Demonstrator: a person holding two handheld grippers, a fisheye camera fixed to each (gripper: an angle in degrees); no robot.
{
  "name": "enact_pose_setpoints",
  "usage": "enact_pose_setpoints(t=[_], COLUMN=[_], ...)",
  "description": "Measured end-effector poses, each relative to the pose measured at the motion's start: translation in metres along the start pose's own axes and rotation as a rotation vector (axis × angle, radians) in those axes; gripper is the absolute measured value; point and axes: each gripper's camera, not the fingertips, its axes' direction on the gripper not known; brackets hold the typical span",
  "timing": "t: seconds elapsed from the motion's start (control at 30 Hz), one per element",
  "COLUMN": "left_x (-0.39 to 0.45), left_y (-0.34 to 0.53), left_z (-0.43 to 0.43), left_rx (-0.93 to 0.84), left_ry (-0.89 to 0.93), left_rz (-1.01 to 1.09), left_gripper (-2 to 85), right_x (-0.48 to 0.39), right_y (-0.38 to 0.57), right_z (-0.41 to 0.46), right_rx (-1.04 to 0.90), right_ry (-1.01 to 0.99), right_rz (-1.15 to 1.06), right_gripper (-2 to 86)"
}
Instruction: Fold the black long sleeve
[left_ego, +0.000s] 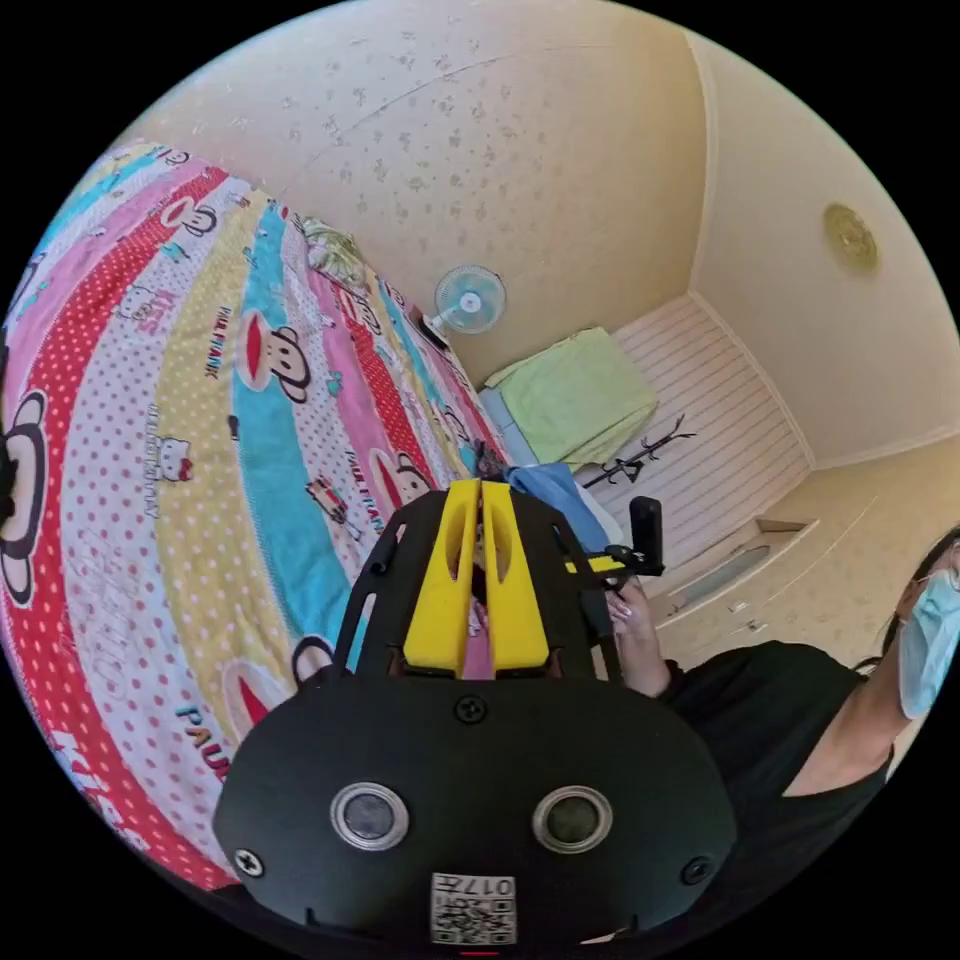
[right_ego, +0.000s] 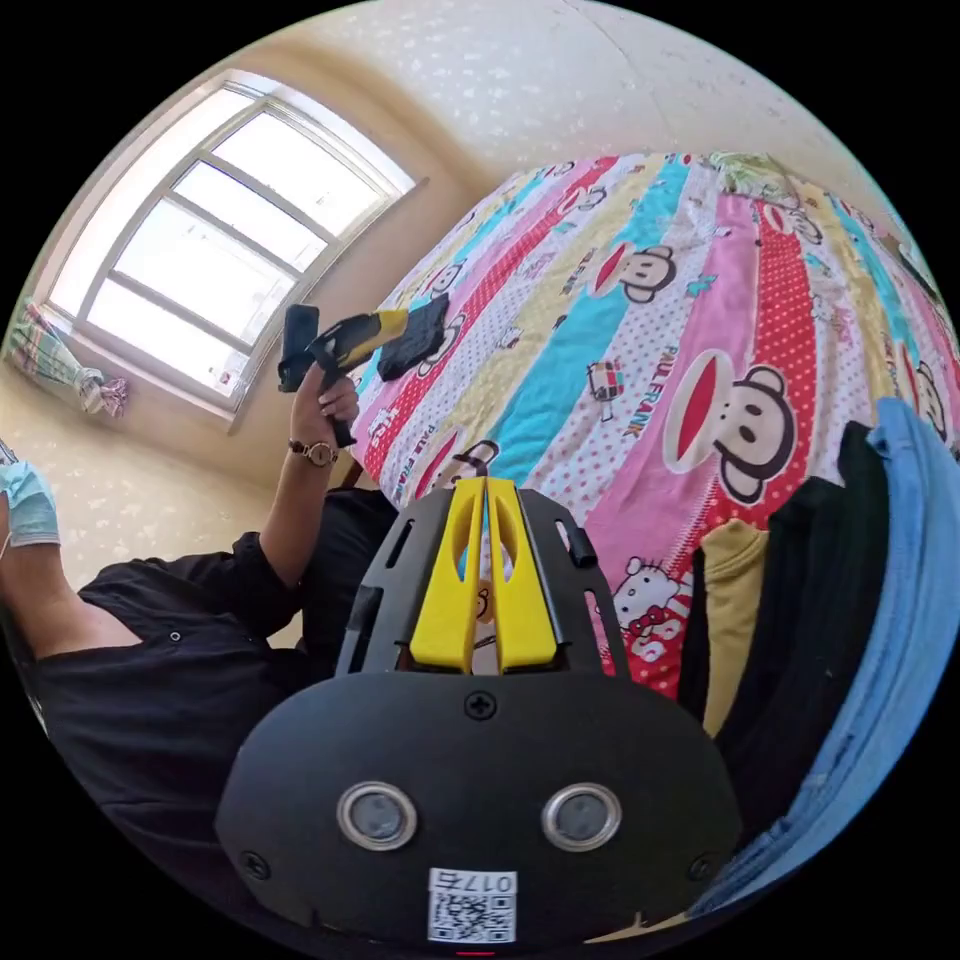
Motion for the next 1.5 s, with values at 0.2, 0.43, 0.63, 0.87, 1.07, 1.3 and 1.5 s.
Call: enact_pose_setpoints(t=[0.2,0.43,0.63,0.87,1.07,1.3,1.5], left_x=[-0.06,-0.105,-0.118,-0.104,-0.088,-0.05,-0.064], left_y=[-0.01,-0.021,-0.03,-0.065,-0.096,-0.122,-0.08], left_z=[-0.068,-0.201,-0.263,-0.288,-0.289,-0.232,-0.207], left_rx=[0.166,0.399,0.545,0.498,0.379,0.158,0.027], left_ry=[0.121,-0.053,0.024,0.1,0.344,0.646,0.653], left_rz=[-0.26,-0.508,-0.588,-0.549,-0.407,-0.252,-0.534], left_gripper=[-1.0,-1.0,-1.0,-1.0,-0.8,4.7,1.4], right_x=[-0.002,-0.049,-0.042,-0.031,-0.024,-0.065,-0.032], right_y=[-0.124,-0.327,-0.408,-0.344,-0.25,-0.177,-0.051], right_z=[0.13,0.281,0.42,0.352,0.17,0.163,0.26], right_rx=[-0.127,0.011,-0.117,0.031,0.29,-0.049,-0.159], right_ry=[-0.035,-0.055,-0.125,-0.131,0.251,0.248,0.088], right_rz=[-0.072,-0.23,-0.014,-0.089,-0.247,-0.454,-0.355], right_gripper=[5.6,9.2,11.1,4.1,3.3,3.1,3.4])
